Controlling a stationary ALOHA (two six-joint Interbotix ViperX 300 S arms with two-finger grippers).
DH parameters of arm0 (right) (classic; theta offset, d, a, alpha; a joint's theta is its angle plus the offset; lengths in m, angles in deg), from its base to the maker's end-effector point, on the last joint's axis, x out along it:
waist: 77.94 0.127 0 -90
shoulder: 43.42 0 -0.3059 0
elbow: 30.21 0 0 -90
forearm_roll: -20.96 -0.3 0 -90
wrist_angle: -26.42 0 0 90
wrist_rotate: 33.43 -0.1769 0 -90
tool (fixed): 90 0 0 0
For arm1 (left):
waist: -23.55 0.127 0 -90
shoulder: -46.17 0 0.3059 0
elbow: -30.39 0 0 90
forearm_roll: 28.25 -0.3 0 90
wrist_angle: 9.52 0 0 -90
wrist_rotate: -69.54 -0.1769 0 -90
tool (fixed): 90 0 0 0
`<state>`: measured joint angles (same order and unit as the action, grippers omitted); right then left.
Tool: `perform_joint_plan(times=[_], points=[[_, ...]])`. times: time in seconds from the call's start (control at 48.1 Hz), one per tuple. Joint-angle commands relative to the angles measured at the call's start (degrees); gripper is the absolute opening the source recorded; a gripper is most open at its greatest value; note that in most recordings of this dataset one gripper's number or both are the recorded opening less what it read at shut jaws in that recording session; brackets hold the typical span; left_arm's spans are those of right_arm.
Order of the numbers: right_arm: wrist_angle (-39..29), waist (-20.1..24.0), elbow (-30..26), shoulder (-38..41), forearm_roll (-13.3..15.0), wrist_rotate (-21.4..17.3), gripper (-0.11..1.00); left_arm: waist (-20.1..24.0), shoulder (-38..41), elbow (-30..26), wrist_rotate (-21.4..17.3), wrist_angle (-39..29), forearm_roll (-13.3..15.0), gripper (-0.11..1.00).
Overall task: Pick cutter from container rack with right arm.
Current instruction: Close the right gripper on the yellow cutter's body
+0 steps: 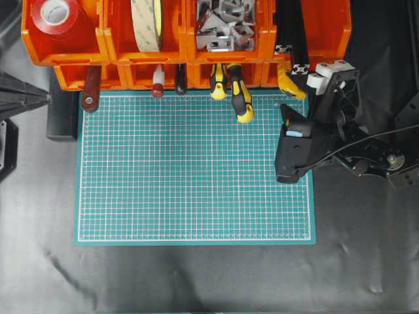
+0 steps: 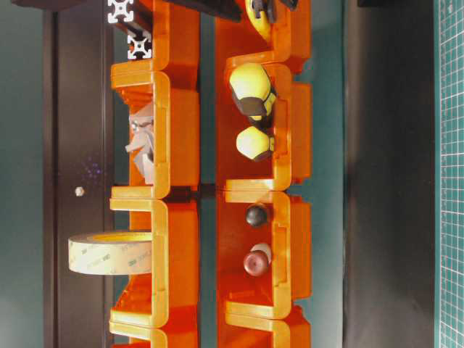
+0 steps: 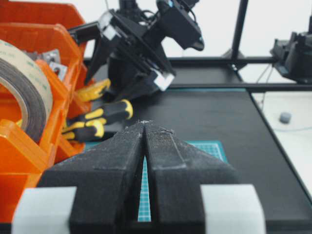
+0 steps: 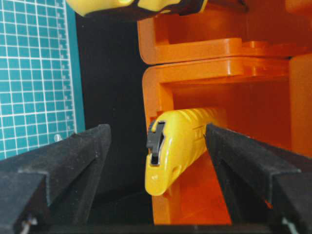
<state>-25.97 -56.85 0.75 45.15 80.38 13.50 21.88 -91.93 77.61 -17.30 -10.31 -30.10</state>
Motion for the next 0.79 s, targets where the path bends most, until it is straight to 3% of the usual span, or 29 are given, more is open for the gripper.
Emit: perform_joint_plan(times=[0.0,0.291,0.437,0.603,0.77], points=[[-0.1,-0.7,-0.7,-0.4,0.4,-0.2,0.76,-0.1,0.3,-0.4,0.8,0.3,-0.2,0.01],[0.1,-1.8,-0.6,-0.4,0.1,-0.3,0.69,-0.1,-0.3,-0.4,0.9,0.2,-0.2,0.01],[0.1,-1.8,-0.7,-0.4,-0.1,-0.4,0.56,-0.1,-0.5,-0.1,0.9,0.2,-0.2,0.01],[-0.6,-0.4,-1.1,-0.4,-0.2,-0.4,0.31,-0.1,-1.0,0.1,0.9,0.0,-0.2,0.01],[-4.5,2.1,-3.1,-0.4,-0.7,-0.4,0.31,0.0,-1.7,0.1,0.9,-0.9,-0.2,0.01]])
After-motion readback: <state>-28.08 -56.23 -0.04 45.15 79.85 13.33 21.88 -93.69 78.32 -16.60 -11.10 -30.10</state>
